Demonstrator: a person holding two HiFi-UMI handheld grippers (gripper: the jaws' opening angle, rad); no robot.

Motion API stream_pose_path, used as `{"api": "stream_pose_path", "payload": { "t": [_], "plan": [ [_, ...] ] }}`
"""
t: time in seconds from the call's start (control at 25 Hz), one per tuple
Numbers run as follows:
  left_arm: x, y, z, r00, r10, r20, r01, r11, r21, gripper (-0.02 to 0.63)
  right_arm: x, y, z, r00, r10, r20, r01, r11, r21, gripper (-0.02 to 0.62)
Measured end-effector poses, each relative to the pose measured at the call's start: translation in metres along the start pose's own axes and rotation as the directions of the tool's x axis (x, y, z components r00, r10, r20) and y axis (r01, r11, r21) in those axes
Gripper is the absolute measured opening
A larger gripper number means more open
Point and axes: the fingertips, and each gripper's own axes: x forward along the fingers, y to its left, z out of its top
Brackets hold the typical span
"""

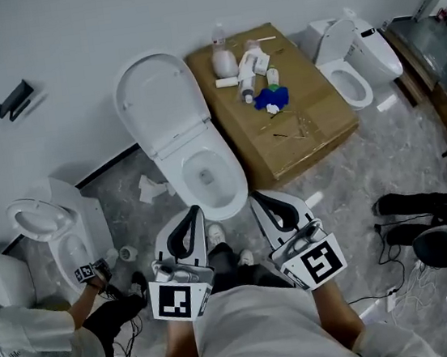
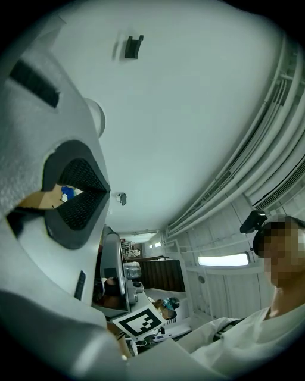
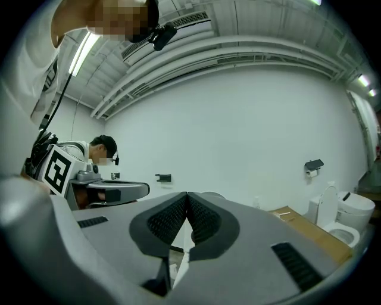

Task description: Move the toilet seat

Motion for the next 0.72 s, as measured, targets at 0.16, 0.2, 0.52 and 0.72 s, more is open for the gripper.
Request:
{"api": "stream_pose_path", "payload": {
  "t": [0.16,0.2,0.52,0.72],
  "plan": [
    [0.018,0.019,-0.009,1.0,-0.01,-0.008,0.01,1.0,0.001,0.009,0.023,-0.008,-0.003,1.0,0.011,0.01,-0.011,1.0,0.01,0.014],
    [0.023,0.024,-0.012,1.0,-0.013,-0.01,0.013,1.0,0.001,0.009,0.03,-0.01,-0.004,1.0,0.015,0.018,-0.016,1.0,0.018,0.014],
    [0.063,0.07,-0.032,0.997,-0.063,-0.035,0.06,0.996,-0.067,0.009,0.091,-0.029,-0.016,1.0,-0.001,0.01,0.0,0.999,0.033,0.014],
    [0.082,0.105,-0.054,0.995,-0.082,-0.049,0.077,0.992,-0.096,0.009,0.129,-0.038,-0.03,1.0,-0.019,-0.017,0.02,0.999,0.039,0.014]
  ]
}}
